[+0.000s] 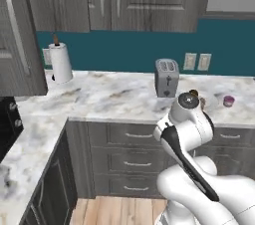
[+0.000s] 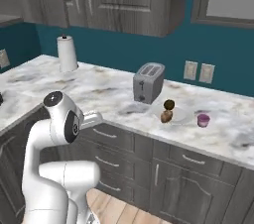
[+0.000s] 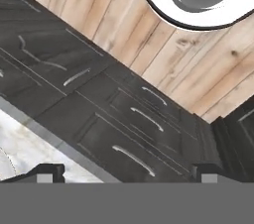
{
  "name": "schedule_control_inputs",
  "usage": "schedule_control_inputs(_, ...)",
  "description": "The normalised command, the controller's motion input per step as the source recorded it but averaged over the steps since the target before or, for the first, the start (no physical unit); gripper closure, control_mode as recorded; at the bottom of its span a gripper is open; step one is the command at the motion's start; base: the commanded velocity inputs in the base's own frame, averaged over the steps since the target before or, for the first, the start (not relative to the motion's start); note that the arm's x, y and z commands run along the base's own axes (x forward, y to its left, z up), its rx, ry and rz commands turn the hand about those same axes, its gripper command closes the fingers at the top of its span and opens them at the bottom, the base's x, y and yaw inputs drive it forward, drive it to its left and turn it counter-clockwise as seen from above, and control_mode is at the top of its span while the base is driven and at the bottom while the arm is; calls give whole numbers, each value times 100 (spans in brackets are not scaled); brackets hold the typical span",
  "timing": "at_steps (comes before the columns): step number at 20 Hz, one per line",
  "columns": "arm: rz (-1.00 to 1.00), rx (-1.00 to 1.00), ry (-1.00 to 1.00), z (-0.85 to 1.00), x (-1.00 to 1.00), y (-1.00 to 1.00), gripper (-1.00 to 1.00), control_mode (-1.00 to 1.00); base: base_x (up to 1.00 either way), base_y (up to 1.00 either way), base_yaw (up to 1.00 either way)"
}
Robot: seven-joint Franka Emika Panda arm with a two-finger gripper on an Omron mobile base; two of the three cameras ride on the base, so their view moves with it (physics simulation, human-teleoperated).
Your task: Pick the avocado and bread from the counter and place them on the plate. Then pick the jam from the cabinet and place it next to the plate. Lastly close the cabinet door.
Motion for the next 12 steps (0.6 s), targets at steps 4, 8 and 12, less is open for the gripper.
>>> schedule_control_inputs(4, 0, 0, 0, 0, 0, 0, -100, 100, -15, -46, 61)
schedule_control_inputs(8, 0, 0, 0, 0, 0, 0, -100, 100, -11, -49, 58)
schedule_control_inputs(12, 0, 0, 0, 0, 0, 0, -100, 100, -6, -51, 58)
